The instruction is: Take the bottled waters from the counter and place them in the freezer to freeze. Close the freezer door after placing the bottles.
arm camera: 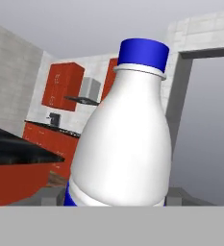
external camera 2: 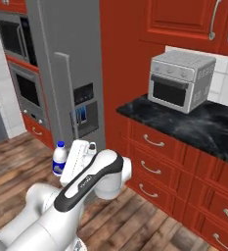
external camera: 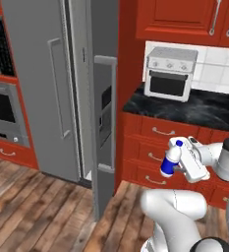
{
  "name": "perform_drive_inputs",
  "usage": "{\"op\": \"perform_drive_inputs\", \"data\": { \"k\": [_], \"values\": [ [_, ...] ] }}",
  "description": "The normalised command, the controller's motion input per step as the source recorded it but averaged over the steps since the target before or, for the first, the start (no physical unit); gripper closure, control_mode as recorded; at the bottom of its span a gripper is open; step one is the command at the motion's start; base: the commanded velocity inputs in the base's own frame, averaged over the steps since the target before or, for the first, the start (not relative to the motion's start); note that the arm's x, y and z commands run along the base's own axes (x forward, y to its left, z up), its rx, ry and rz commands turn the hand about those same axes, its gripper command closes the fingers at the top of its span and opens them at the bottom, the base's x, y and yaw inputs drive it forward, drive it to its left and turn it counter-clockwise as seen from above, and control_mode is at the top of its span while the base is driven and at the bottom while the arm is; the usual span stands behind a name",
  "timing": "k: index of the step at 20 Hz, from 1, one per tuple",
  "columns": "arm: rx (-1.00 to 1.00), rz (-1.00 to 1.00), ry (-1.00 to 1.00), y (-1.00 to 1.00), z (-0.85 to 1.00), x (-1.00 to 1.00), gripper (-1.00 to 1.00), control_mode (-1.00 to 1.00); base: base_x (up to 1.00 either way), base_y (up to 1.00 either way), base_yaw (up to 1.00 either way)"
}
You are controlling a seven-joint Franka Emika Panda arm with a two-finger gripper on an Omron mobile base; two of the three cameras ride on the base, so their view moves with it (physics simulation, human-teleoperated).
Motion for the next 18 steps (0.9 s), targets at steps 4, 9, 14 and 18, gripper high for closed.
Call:
{"op": "perform_drive_inputs", "data": {
  "k": [4, 9, 14, 18],
  "values": [
    [0.00, 0.00, 0.00, 0.00, 0.00, 0.00, 1.00, 1.00, 0.01, 1.00, -0.28],
    [0.00, 0.00, 0.00, 0.00, 0.00, 0.00, 1.00, 1.00, 0.06, 1.00, -0.27],
    [0.00, 0.00, 0.00, 0.00, 0.00, 0.00, 1.00, 1.00, 0.26, 1.00, -0.32],
    [0.00, 0.00, 0.00, 0.00, 0.00, 0.00, 1.00, 1.00, 0.49, 1.00, -0.37]
  ]
}}
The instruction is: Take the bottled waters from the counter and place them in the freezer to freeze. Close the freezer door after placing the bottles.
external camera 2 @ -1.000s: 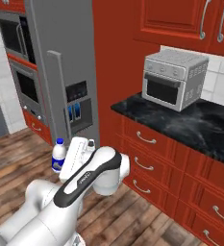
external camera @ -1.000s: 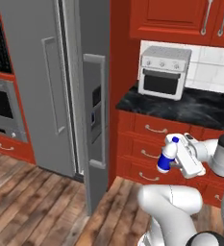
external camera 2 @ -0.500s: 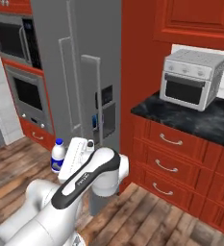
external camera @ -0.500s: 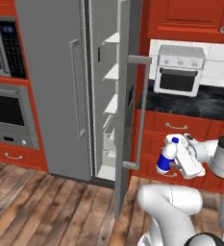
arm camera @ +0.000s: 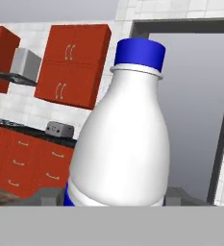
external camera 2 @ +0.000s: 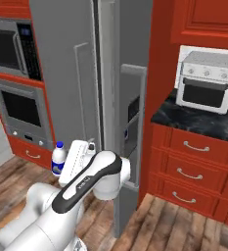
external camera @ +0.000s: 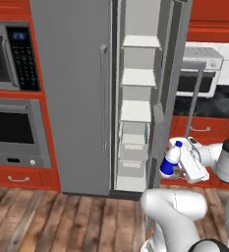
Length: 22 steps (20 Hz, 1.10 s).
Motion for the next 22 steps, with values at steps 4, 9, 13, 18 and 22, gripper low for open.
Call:
{"op": "perform_drive_inputs", "data": {
  "k": [4, 9, 13, 18, 22],
  "values": [
    [0.00, 0.00, 0.00, 0.00, 0.00, 0.00, 1.00, 1.00, 0.70, 1.00, -0.36],
    [0.00, 0.00, 0.00, 0.00, 0.00, 0.00, 1.00, 1.00, 0.79, 0.98, -0.54],
    [0.00, 0.00, 0.00, 0.00, 0.00, 0.00, 1.00, 1.00, 0.83, 0.99, -0.54],
    [0.00, 0.00, 0.00, 0.00, 0.00, 0.00, 1.00, 1.00, 0.38, 0.75, -0.53],
    [0.00, 0.00, 0.00, 0.00, 0.00, 0.00, 1.00, 1.00, 0.05, 0.12, -0.49]
  ]
}}
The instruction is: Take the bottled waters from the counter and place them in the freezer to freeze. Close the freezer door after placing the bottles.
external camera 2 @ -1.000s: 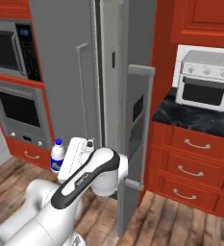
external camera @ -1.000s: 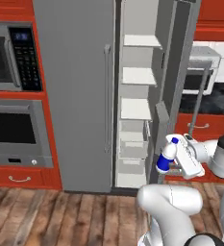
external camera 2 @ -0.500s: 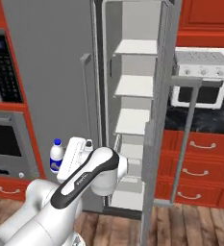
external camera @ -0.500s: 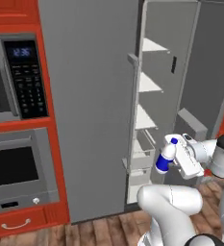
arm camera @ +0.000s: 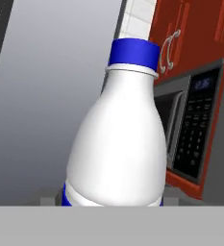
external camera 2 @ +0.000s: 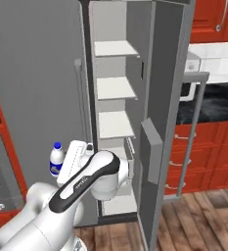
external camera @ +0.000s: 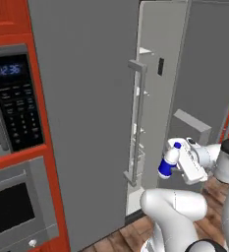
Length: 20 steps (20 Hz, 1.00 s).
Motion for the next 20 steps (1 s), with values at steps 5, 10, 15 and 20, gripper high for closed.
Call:
{"op": "perform_drive_inputs", "data": {
  "k": [5, 10, 15, 20],
  "values": [
    [0.00, 0.00, 0.00, 0.00, 0.00, 0.00, 1.00, 1.00, 0.34, 0.06, -0.49],
    [0.00, 0.00, 0.00, 0.00, 0.00, 0.00, 1.00, 1.00, 0.71, 0.06, -0.22],
    [0.00, 0.00, 0.00, 0.00, 0.00, 0.00, 1.00, 1.00, 0.21, -0.16, -0.08],
    [0.00, 0.00, 0.00, 0.00, 0.00, 0.00, 1.00, 1.00, 0.05, -0.24, -0.07]
  ]
}}
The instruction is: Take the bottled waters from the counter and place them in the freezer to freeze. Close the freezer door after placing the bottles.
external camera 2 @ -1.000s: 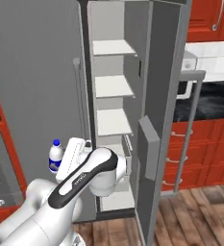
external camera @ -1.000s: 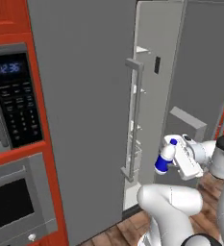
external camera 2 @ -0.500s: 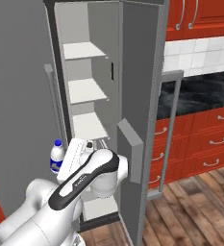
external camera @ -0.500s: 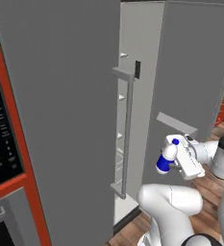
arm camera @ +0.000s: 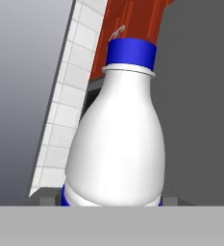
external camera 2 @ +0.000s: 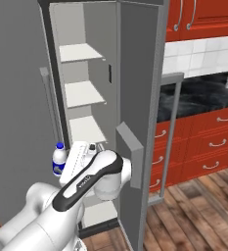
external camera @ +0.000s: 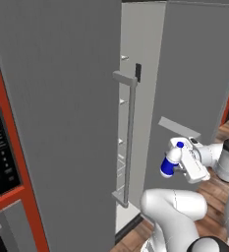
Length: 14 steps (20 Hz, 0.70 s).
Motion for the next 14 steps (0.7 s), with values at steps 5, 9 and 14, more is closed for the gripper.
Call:
{"op": "perform_drive_inputs", "data": {
  "k": [5, 9, 14],
  "values": [
    [0.00, 0.00, 0.00, 0.00, 0.00, 0.00, 1.00, 1.00, 0.35, -0.35, -0.06],
    [0.00, 0.00, 0.00, 0.00, 0.00, 0.00, 1.00, 1.00, 0.29, -0.21, -0.04],
    [0.00, 0.00, 0.00, 0.00, 0.00, 0.00, 1.00, 1.00, 0.21, 0.09, -0.07]
  ]
}}
